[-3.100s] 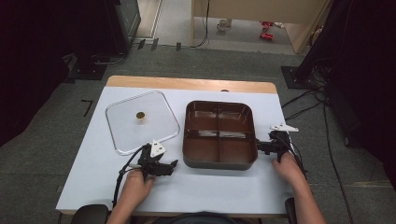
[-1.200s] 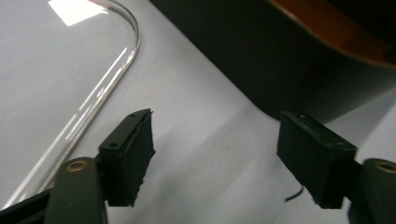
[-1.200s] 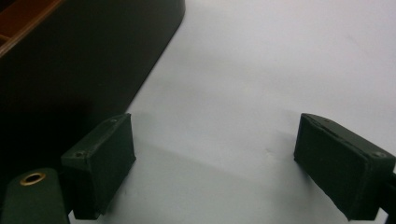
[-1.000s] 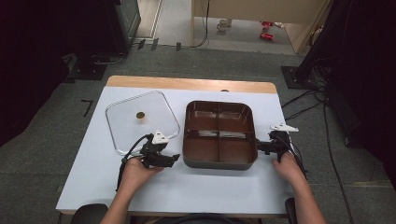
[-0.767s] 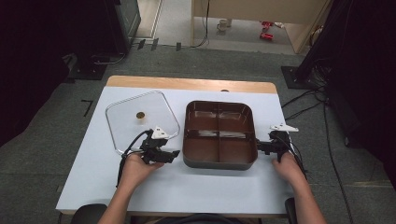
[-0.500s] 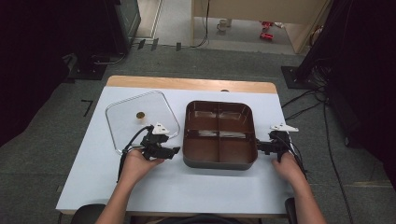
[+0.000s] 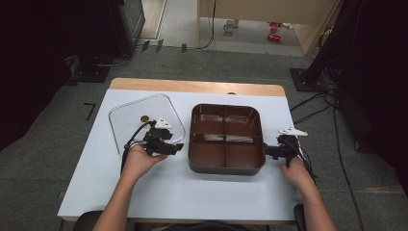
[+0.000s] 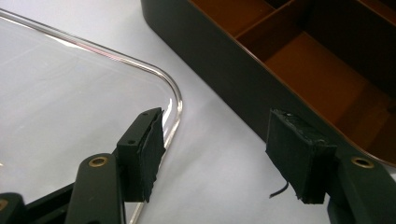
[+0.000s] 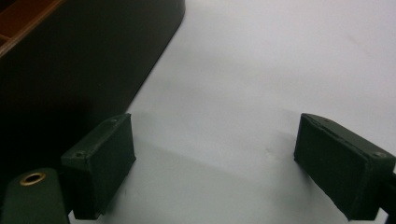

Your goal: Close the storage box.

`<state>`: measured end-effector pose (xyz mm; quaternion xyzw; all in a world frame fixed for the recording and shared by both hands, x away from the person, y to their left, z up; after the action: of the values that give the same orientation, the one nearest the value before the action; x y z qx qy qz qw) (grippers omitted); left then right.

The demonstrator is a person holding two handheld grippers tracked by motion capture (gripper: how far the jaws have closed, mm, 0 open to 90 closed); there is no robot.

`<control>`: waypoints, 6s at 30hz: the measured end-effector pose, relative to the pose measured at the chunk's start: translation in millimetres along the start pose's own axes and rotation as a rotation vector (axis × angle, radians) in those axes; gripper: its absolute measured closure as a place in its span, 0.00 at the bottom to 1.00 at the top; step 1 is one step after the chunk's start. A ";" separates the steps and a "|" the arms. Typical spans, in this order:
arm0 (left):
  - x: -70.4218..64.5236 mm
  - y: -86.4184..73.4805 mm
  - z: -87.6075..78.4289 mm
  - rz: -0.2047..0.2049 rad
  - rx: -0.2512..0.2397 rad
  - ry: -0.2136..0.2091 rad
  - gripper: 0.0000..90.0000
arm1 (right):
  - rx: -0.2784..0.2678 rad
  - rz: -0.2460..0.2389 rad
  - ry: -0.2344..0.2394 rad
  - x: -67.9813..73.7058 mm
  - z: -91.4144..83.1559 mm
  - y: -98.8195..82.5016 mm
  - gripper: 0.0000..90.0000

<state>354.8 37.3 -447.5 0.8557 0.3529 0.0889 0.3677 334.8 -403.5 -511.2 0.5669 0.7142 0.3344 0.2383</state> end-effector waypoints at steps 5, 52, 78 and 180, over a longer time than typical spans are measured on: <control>8.0 7.4 -1.9 -0.005 -0.012 -0.001 0.41 | 0.000 0.000 0.000 0.0 0.0 0.0 0.13; 121.4 4.1 -5.0 -0.157 -0.062 0.230 0.44 | -0.001 0.000 0.000 0.0 0.1 0.0 0.13; 132.2 -20.5 8.2 -0.225 -0.044 0.258 0.65 | -0.001 0.001 0.000 0.1 0.1 0.0 0.13; -35.2 85.7 22.9 0.002 -0.113 -0.045 0.66 | 0.000 -0.002 0.000 -0.1 0.0 -0.1 0.13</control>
<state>384.5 -40.4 -400.7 0.8357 0.3380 0.0901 0.4233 334.8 -403.7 -511.2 0.5662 0.7146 0.3344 0.2387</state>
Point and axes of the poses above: each handheld gripper's, and its own axes: z roughly forward along the jaws, y roughly out of its top, x roughly to its left, the point moved 1 cm from there along z, roughly forward along the jaws, and after that the axes turned 2 degrees about -x, right-handed, at the moved point
